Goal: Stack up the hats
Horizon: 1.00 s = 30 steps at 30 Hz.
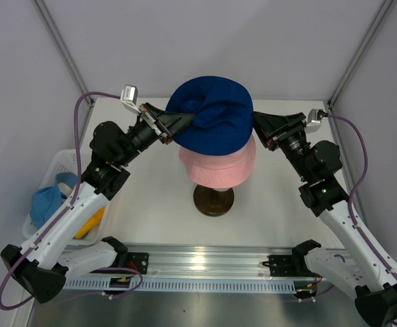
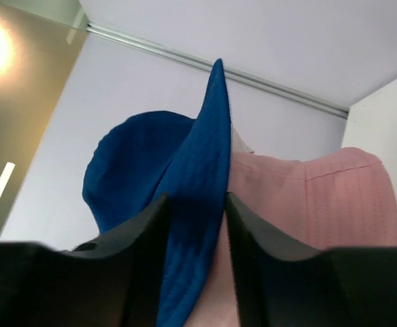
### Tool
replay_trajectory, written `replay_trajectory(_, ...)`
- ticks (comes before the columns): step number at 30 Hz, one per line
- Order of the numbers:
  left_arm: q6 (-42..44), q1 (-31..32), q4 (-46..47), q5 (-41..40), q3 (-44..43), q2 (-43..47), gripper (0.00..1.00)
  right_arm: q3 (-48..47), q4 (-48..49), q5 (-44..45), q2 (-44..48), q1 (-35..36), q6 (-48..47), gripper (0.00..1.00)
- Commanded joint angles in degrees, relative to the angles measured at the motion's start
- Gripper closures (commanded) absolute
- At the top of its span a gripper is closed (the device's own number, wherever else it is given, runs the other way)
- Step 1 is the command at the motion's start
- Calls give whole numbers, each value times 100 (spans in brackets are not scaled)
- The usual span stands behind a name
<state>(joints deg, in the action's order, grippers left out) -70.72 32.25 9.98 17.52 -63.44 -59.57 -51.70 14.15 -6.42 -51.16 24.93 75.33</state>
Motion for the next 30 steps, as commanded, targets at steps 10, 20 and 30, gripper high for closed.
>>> replay_trajectory(10, 233, 62, -364, -222, -115, 121, 97, -59, 439, 167, 194, 38, -44, 100)
replay_trajectory(20, 1685, -921, -2500, -1620, -917, 1007, 11, 20, -141, 475, 528, 38, -405, 100)
replay_trajectory(30, 410, -1678, -1482, -22, 376, 1317, 14, 73, -167, 272, 475, 38, -519, 100)
